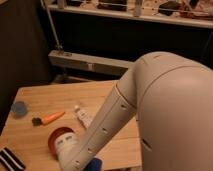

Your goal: Place the white sponge in the ceramic cup

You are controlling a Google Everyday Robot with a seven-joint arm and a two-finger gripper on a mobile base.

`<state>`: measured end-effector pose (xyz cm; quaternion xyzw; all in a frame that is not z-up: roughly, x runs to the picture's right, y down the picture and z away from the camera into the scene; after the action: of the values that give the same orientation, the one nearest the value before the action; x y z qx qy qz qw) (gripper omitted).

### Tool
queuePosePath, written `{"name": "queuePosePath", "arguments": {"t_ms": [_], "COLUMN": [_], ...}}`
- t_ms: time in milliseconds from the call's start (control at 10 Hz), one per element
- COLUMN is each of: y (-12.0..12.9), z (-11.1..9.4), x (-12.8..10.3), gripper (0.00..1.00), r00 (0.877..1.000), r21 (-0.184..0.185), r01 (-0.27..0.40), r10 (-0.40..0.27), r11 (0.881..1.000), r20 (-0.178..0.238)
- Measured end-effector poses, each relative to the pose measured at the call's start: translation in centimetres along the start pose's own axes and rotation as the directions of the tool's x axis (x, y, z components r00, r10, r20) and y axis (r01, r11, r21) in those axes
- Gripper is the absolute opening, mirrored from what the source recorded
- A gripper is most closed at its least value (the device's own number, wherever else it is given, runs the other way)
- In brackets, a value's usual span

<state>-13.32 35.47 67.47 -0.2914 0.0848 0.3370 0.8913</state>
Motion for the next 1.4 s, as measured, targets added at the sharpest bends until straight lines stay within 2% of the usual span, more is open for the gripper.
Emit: {"name": "queuePosePath", "arguments": {"t_ms": [500, 900, 1400], "y": [-0.4, -0.9, -1.0], "z": [0.7, 1.0, 1.7], "x": [0.0, -0.1, 0.1], "gripper": [0.65, 0.65, 0.65], "r00": [1.0, 0.999, 0.99], "r21": [-0.019, -0.017, -0.054], "r01": [0.013, 0.036, 0.139], "r10": [-0.014, -0.037, -0.139], "r11": [1.0, 0.999, 0.989], "r20": [-0.009, -0.01, -0.009]}}
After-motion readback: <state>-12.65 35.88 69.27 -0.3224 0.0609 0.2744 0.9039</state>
